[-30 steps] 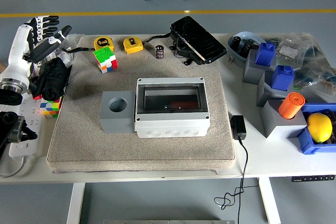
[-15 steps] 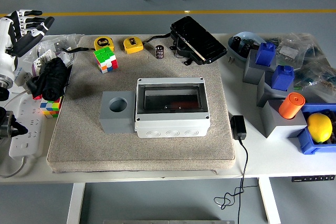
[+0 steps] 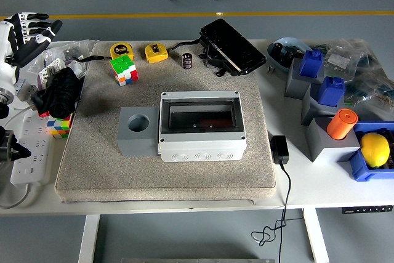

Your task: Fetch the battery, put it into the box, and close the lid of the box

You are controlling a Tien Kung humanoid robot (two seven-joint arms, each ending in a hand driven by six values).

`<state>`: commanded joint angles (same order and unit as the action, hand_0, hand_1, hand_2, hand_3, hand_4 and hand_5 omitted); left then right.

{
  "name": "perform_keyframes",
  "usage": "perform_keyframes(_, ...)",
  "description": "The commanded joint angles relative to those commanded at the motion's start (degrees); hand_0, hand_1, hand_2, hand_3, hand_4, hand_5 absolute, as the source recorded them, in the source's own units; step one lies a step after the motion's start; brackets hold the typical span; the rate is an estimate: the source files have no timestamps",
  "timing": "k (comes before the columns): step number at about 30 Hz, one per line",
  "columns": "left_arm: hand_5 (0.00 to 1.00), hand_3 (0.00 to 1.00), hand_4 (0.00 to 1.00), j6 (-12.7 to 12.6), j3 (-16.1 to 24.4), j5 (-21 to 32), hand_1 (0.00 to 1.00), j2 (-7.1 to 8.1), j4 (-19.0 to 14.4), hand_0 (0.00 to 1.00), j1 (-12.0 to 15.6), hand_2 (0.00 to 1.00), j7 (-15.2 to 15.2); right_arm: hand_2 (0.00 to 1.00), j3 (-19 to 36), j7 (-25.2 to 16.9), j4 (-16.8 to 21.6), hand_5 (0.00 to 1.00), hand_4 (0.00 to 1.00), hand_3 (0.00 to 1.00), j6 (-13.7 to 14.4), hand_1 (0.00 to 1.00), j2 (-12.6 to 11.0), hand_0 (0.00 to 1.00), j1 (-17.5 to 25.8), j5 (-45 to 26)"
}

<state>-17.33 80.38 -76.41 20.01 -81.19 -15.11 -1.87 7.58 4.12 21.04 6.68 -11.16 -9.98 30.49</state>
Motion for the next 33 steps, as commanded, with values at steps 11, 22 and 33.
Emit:
perform_keyframes(11, 0.465, 0.596, 0.924, 0.28, -0.74, 0.13, 0.585, 0.11, -0.29, 0.5, 0.4, 0.576, -0.16, 0.607, 0.24, -0.02, 0.04, 0.463, 0.926, 0.547, -0.05, 0.628, 0.12, 0.603, 0.39, 0.1)
perform_keyframes(22, 0.463, 0.593, 0.92, 0.36, -0.86, 0.38, 0.575, 0.35, -0.27, 0.489, 0.3, 0.572, -0.23, 0.609, 0.8, -0.01, 0.07, 0.464, 0.928, 0.547, -0.07, 0.628, 0.21, 0.604, 0.22, 0.25)
perform_keyframes(33, 0.464, 0.59, 0.919, 0.74, -1.57, 0.45, 0.567, 0.25, -0.2, 0.484, 0.49, 0.568, -0.48, 0.61, 0.48, -0.04, -0.09, 0.466, 0.928, 0.546, -0.17, 0.628, 0.46, 0.604, 0.28, 0.17)
